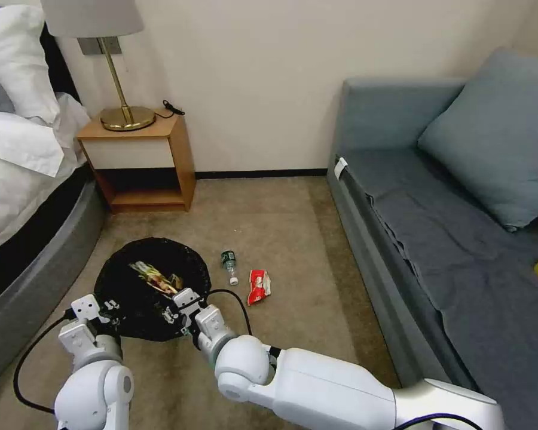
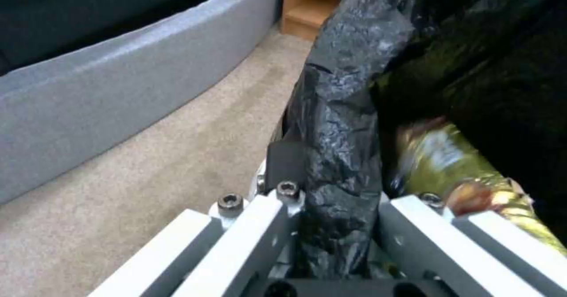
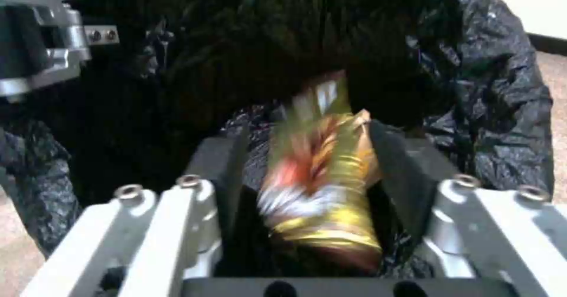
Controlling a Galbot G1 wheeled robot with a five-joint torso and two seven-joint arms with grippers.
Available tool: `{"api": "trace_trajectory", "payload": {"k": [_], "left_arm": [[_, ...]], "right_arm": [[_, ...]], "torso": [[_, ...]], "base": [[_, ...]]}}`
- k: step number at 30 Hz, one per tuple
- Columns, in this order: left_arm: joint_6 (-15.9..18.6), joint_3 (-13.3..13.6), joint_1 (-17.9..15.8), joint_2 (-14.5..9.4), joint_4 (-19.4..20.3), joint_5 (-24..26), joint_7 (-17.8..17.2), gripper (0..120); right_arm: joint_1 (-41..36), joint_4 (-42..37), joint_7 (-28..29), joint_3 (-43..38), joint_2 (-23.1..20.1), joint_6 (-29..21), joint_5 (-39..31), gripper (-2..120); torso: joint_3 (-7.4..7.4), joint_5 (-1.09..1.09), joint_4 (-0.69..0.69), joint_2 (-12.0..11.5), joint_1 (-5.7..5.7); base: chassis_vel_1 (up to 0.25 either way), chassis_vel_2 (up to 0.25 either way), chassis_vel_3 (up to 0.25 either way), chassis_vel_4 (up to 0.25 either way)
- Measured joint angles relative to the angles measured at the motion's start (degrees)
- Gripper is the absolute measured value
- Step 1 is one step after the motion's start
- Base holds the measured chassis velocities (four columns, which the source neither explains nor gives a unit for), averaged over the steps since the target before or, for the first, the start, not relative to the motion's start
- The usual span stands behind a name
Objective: Pick up the trash bin, then pick up the garbage on the floor and place it into the trash bin.
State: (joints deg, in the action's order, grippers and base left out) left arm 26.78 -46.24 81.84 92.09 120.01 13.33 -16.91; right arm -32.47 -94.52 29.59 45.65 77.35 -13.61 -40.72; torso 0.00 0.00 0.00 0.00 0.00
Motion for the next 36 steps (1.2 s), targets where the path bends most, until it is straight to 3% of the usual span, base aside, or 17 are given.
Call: {"api": "trace_trajectory", "payload": {"k": [7, 9, 12, 19, 22, 24, 27, 36], "left_arm": [[0.17, 0.16, -0.17, 0.04, -0.24, -0.07, 0.16, 2], [0.17, 0.16, -0.23, 0.04, -0.26, -0.07, 0.16, 2], [0.17, 0.15, -0.46, 0.07, -0.37, -0.03, 0.26, 2], [0.14, -0.35, -0.56, -0.21, -0.05, 0.01, 0.47, 2], [-0.09, -1.10, -0.61, -0.56, 0.31, 0.05, 0.72, 2], [-0.27, -1.30, -0.58, -0.57, 0.33, 0.04, 0.74, 2], [-0.76, -1.45, -0.46, -0.56, 0.38, 0.04, 0.84, 2], [-1.20, -1.70, 0.32, -0.63, 1.22, 0.13, 0.93, 2]], "right_arm": [[-0.49, -1.61, -0.41, -2.88, -0.50, 1.51, 1.99, 83], [-0.58, -2.35, -0.63, -3.89, -1.02, 2.12, 3.17, 87], [-1.17, -6.06, -1.16, -8.40, -3.72, 3.76, 5.31, 98], [-5.51, -12.08, -4.31, -20.99, -11.49, 7.47, 9.44, 100], [-13.77, -15.14, -7.94, -34.37, -17.39, 13.01, 14.04, 100], [-17.18, -16.32, -8.29, -38.48, -18.23, 15.05, 15.79, 100], [-25.17, -20.49, -8.26, -47.08, -18.01, 17.96, 20.19, 100], [-41.76, -27.92, -6.29, -52.86, -10.48, 18.27, 28.28, 100]], "torso": [[0.00, 0.00, 0.01, 0.00, 0.00], [0.00, -0.01, 0.01, 0.00, 0.00], [0.00, -0.01, 0.00, 0.00, 0.00], [0.00, -0.01, -0.01, 0.00, 0.00], [0.00, -0.03, -0.02, 0.00, 0.00], [0.00, -0.02, -0.01, 0.00, 0.00], [0.00, -0.02, -0.01, 0.00, 0.00], [0.01, 0.00, -0.01, 0.00, 0.00]], "base": [[0.000, 0.000, 0.000, 0.000], [0.000, 0.000, 0.000, 0.000], [0.000, 0.000, 0.000, 0.000], [0.000, 0.000, 0.000, 0.000], [0.000, 0.000, 0.000, 0.000], [0.000, 0.000, 0.000, 0.000], [0.000, 0.000, 0.000, 0.000], [0.000, 0.000, 0.000, 0.000]]}}
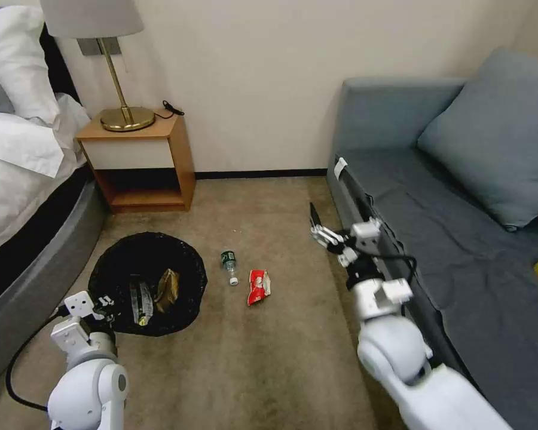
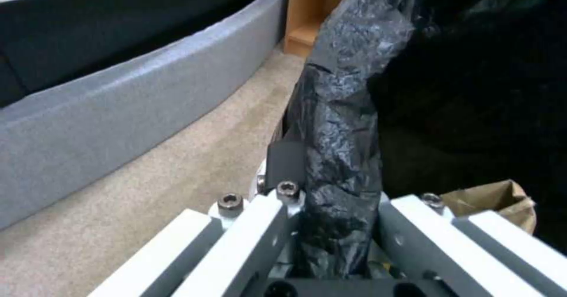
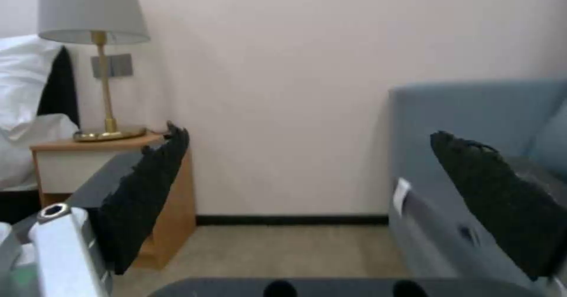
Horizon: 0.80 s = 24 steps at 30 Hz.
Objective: Pick up the trash bin, then pick up the garbage on the floor and place it into the trash bin.
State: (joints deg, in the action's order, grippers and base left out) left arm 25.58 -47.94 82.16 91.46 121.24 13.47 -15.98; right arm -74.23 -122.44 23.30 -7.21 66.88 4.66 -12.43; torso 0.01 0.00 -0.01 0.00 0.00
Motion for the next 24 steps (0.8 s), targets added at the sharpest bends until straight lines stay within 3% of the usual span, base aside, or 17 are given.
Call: {"api": "trace_trajectory", "payload": {"k": [5, 13, 24], "left_arm": [[-0.28, -0.47, 0.56, -0.18, 0.64, 0.30, 0.01, 2], [-0.43, -1.06, 1.28, -0.22, 1.76, 0.90, 0.02, 2], [-0.69, -1.38, 1.45, 0.07, 2.61, 1.17, -0.05, 2]], "right_arm": [[-2.66, 0.45, -0.76, 0.40, 2.82, 0.65, 1.62, 100], [-2.49, 1.63, -1.44, 1.43, 2.42, 1.98, 2.48, 100], [-1.27, 1.98, -1.24, 3.01, 1.38, 1.38, 0.28, 100]], "torso": [[0.00, 0.01, 0.02, 0.00, 0.00], [0.00, 0.01, 0.02, 0.00, 0.00], [-0.01, 0.00, 0.02, 0.00, 0.00]], "base": [[0.000, 0.000, 0.000, 0.000], [-0.009, 0.005, 0.013, -0.010], [-0.172, 0.160, 0.154, -0.154]]}}
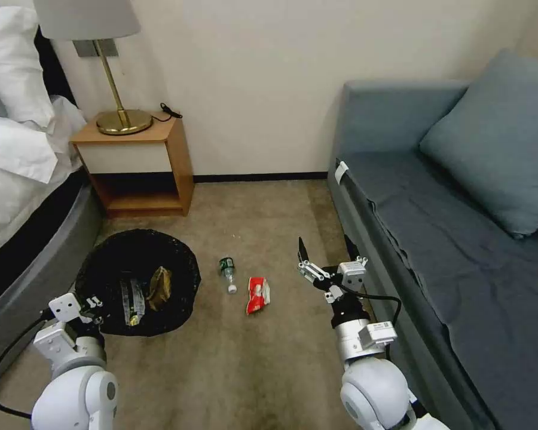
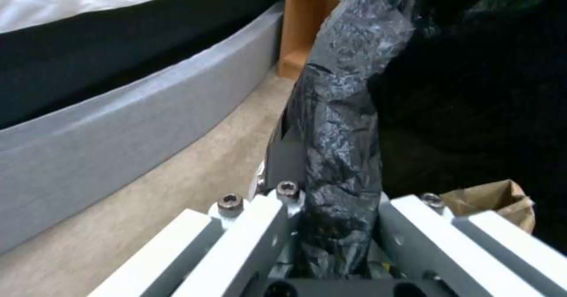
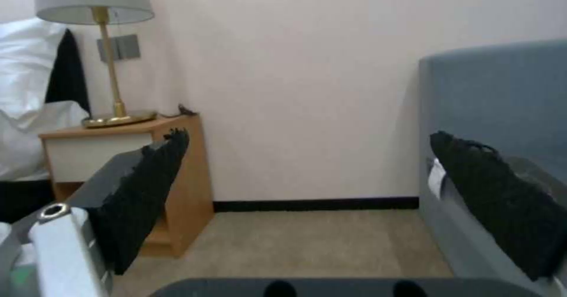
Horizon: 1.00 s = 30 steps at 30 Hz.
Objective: Pick up the trash bin, then pick up the garbage on the floor and place it into the trash bin.
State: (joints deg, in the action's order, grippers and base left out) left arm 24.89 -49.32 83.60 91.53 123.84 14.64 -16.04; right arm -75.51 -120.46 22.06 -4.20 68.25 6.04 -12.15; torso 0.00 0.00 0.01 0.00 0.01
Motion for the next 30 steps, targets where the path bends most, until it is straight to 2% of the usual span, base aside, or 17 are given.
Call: {"api": "trace_trajectory", "payload": {"k": [9, 18, 22, 23, 25, 28, 30], "left_arm": [[-0.17, 0.15, -0.12, 0.23, -0.02, -0.05, 0.02, 2], [-0.27, 0.00, -0.34, 0.22, -0.64, -0.09, -0.01, 2], [-0.38, -0.01, -0.60, 0.21, -0.91, -0.06, -0.01, 2], [-0.41, 0.00, -0.72, 0.22, -1.03, -0.05, 0.01, 2], [-0.45, 0.13, -0.89, 0.27, -1.31, -0.09, 0.01, 2], [-0.58, 0.24, -0.89, 0.35, -1.41, -0.16, 0.04, 2], [-0.74, 0.29, -0.91, 0.53, -1.56, -0.26, 0.07, 2]], "right_arm": [[1.53, 1.97, 0.04, 1.21, -0.15, 0.30, -1.11, 100], [6.38, 5.95, 0.23, 4.10, -0.06, -1.28, -3.16, 100], [9.70, 8.34, 0.95, 6.53, -0.23, -3.46, -6.53, 100], [11.36, 9.32, 1.67, 7.72, -0.34, -5.06, -8.20, 100], [17.87, 13.42, 4.93, 13.16, -0.78, -12.01, -14.60, 100], [21.26, 15.43, 6.50, 16.12, -0.95, -16.38, -18.87, 100], [26.26, 19.09, 8.12, 20.11, -0.94, -23.07, -25.81, 100]], "torso": [[-0.02, 0.00, -0.01, -0.01, -0.01], [0.00, 0.01, -0.01, 0.00, 0.00], [0.00, 0.00, -0.02, 0.00, 0.00], [0.00, 0.02, -0.01, 0.00, 0.00], [0.00, 0.00, 0.00, 0.00, -0.01], [-0.01, 0.01, 0.00, 0.00, -0.01], [-0.01, 0.00, 0.00, 0.00, -0.01]], "base": [[-0.166, 0.168, 0.173, -0.168], [0.004, -0.006, -0.006, 0.004], [0.000, 0.000, 0.000, 0.000], [0.000, 0.000, 0.000, 0.000], [0.000, 0.000, 0.000, 0.000], [0.000, 0.000, 0.000, 0.000], [0.000, 0.000, 0.000, 0.000]]}}
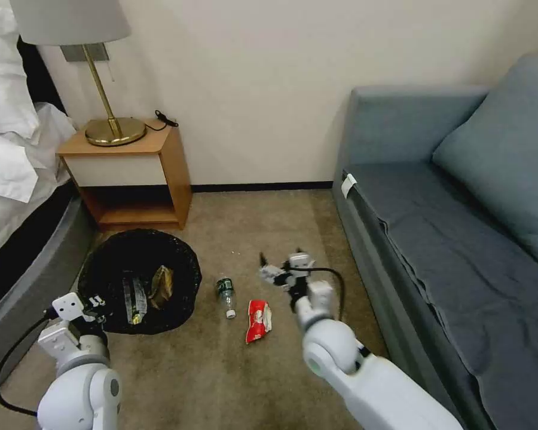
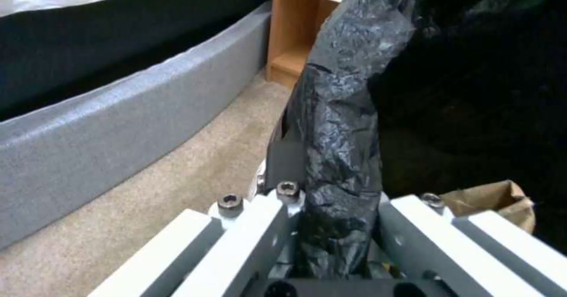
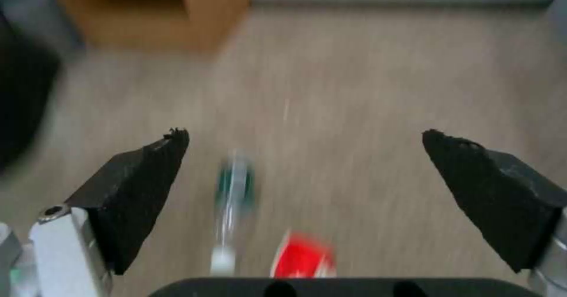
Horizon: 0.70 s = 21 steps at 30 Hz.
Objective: Pick up the trash bin, then pick up the garbage on the floor and place it into the trash bin.
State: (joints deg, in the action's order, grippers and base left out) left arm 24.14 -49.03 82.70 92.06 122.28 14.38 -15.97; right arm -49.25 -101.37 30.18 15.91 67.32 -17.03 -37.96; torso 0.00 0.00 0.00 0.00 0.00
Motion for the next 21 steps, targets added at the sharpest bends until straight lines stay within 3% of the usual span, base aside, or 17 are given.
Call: {"api": "trace_trajectory", "payload": {"k": [1, 2, 4, 6, 14, 21], "left_arm": [[-0.06, 0.01, -0.02, 0.04, -0.03, -0.01, 0.01, 2], [-0.06, 0.01, -0.02, 0.04, -0.03, -0.01, 0.01, 2], [-0.40, -0.08, -0.02, 0.06, -0.16, -0.01, 0.05, 2], [-0.84, -0.39, 0.03, 0.07, -0.32, 0.04, 0.05, 2], [-1.90, -0.51, 0.43, 0.09, -0.66, -0.18, 0.10, 2], [-2.15, -0.48, 0.41, 0.09, -0.94, -0.82, 0.15, 2]], "right_arm": [[2.70, 2.42, 0.39, 1.96, 0.15, -3.12, -3.99, 100], [2.70, 2.42, 0.39, 1.96, 0.15, -3.12, -3.99, 100], [8.54, 10.32, 0.54, 6.73, 1.62, -8.03, -11.02, 100], [12.31, 19.11, -0.53, 11.77, 4.32, -9.12, -13.08, 100], [16.02, 38.05, -4.42, 19.62, 10.03, -8.02, -10.62, 100], [16.00, 44.27, -6.91, 20.67, 11.92, -6.21, -7.85, 100]], "torso": [[0.00, 0.01, 0.00, 0.00, 0.00], [0.00, 0.01, 0.00, 0.00, 0.00], [0.00, 0.00, 0.00, 0.00, 0.00], [0.00, 0.01, 0.00, 0.00, 0.00], [0.00, 0.01, 0.00, 0.00, 0.00], [0.00, 0.01, 0.00, 0.00, 0.00]], "base": [[0.000, 0.000, 0.000, 0.000], [0.000, 0.000, 0.000, 0.000], [0.000, 0.000, 0.000, 0.000], [0.000, 0.000, 0.000, 0.000], [0.000, 0.000, 0.000, 0.000], [0.000, 0.000, 0.000, 0.000]]}}
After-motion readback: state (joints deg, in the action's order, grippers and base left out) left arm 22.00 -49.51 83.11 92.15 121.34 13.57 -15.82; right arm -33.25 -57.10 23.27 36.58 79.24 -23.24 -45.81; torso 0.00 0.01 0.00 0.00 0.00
